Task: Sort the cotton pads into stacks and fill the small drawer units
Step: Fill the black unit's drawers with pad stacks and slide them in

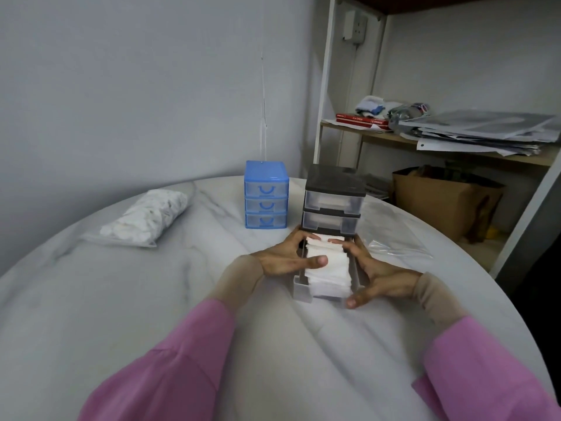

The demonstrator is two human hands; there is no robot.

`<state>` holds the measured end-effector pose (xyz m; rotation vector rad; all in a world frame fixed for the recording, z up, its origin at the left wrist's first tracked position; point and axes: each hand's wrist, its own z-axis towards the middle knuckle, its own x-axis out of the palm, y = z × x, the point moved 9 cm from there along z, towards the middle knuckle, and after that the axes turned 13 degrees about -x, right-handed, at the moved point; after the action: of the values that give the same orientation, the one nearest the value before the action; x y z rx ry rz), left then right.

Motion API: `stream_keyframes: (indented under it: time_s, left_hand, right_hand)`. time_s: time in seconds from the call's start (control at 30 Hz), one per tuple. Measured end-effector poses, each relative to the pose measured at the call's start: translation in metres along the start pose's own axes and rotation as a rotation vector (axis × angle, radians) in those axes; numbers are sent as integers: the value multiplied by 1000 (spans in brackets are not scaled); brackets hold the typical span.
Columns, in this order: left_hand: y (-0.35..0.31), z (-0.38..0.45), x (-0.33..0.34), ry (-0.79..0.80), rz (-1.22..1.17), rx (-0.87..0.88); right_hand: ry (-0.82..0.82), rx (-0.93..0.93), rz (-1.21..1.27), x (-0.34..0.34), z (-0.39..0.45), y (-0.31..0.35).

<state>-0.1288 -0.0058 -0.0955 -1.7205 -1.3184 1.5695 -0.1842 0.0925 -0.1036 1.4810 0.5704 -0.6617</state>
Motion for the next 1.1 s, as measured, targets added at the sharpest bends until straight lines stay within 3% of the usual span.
stream_keyframes:
  time_s: [0.2, 0.57, 0.83, 1.1]
  left_hand:
    - [6, 5, 7, 58, 408, -107]
    - [1, 5, -4, -61, 473, -152]
    - [3, 6, -2, -122, 438, -150]
    - [0, 6, -7, -216, 353, -38]
  right_hand:
    - [-54, 34, -50, -5, -1, -2]
    - [-94, 138, -79, -13, -6, -5]
    - [-122, 100, -51, -17, -7, -7]
    - [-196, 47, 9, -22, -4, -9]
